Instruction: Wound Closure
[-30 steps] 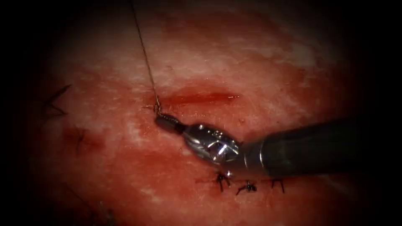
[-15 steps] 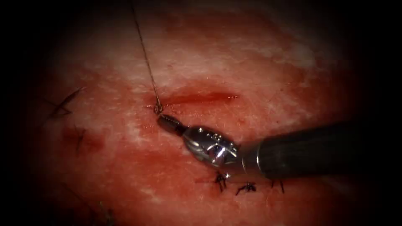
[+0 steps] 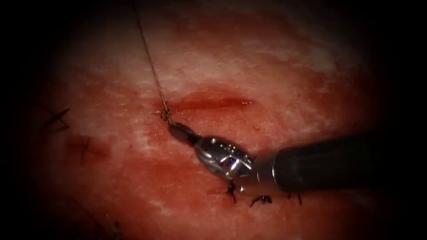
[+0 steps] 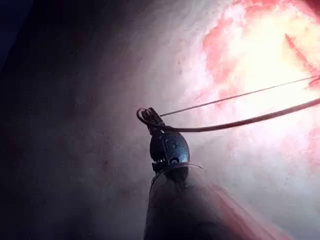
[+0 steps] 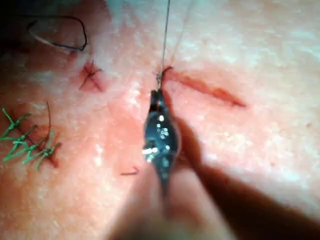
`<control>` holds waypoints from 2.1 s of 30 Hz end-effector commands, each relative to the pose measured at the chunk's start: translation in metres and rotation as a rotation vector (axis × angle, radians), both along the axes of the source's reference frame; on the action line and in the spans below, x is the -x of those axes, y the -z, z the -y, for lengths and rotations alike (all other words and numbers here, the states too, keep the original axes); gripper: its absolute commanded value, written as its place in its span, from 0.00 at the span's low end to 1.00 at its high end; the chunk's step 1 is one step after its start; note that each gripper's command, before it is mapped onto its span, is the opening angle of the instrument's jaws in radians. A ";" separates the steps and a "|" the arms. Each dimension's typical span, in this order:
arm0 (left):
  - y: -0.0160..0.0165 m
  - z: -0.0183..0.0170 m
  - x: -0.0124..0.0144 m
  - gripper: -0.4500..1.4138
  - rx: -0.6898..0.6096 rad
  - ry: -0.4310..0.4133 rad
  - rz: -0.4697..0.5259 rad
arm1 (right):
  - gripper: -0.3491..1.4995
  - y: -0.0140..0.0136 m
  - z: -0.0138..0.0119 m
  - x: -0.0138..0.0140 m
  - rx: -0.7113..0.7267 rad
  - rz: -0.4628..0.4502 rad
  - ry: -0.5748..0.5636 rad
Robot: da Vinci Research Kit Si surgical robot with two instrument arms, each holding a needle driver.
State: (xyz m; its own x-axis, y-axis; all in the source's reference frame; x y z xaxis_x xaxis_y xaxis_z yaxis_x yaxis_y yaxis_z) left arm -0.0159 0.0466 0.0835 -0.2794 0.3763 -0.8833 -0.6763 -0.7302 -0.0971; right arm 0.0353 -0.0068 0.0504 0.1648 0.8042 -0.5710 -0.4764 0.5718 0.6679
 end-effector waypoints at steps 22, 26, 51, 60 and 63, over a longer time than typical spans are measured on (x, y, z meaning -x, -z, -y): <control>0.0096 0.0056 0.0072 0.00 -0.101 -0.136 0.207 | 0.85 0.0079 -0.0038 0.0023 0.247 -0.244 0.217; 0.0120 0.0068 0.0077 0.00 -0.119 -0.156 0.237 | 0.83 0.0088 -0.0053 0.0027 0.239 -0.225 0.191; 0.0256 0.0126 0.0092 0.00 -0.122 -0.239 0.284 | 0.85 0.0001 -0.0137 -0.0045 0.110 -0.183 0.066; 0.0258 0.0133 0.0093 0.00 -0.118 -0.246 0.290 | 0.85 -0.0006 -0.0143 -0.0058 0.105 -0.165 0.075; 0.0262 0.0137 0.0094 0.00 -0.118 -0.247 0.292 | 0.85 -0.0011 -0.0146 -0.0057 0.107 -0.160 0.074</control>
State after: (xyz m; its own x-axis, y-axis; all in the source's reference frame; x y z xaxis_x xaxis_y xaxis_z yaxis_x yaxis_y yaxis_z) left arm -0.0248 0.0330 0.0567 -0.1185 0.4330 -0.8936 -0.4135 -0.8397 -0.3520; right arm 0.0404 0.0083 0.0510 0.1206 0.7265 -0.6765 -0.3236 0.6730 0.6651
